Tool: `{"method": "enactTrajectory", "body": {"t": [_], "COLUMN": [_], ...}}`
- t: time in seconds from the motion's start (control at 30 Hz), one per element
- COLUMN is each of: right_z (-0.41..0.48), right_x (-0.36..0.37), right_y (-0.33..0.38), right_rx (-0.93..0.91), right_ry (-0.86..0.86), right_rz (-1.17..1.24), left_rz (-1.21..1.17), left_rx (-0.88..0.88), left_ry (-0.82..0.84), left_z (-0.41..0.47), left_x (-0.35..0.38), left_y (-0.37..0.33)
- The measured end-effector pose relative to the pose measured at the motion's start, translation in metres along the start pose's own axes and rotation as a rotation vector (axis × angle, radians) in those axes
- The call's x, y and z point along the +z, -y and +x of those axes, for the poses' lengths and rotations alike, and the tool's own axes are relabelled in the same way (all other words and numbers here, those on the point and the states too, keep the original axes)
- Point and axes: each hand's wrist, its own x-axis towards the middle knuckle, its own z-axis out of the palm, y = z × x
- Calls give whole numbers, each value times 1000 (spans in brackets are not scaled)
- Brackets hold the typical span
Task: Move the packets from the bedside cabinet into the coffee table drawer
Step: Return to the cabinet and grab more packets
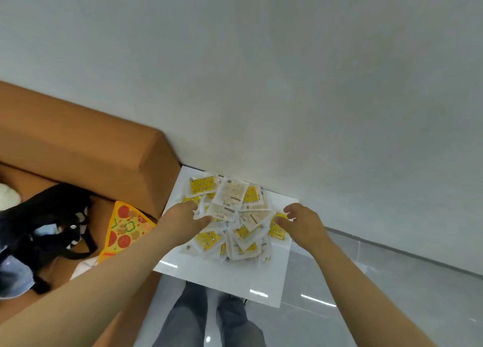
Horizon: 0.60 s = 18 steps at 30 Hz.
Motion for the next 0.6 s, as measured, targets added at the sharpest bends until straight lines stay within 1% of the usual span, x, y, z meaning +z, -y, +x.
{"method": "enactTrajectory", "body": {"t": [0.17, 0.4, 0.5, 0.6], "right_z": [53, 118, 138, 157], "right_x": [31, 66, 80, 91], "right_y": [-4, -34, -43, -46], "right_rx": [82, 188, 235, 286], "right_ry": [41, 63, 63, 44], "right_rz": [21, 11, 36, 106], "left_rz": [49, 26, -38, -192], "left_rx": [-76, -143, -248, -388], "left_ry": [80, 116, 112, 155], "left_z": [64, 124, 143, 158], "left_x": [22, 57, 70, 81], "left_y": [7, 11, 13, 12]}}
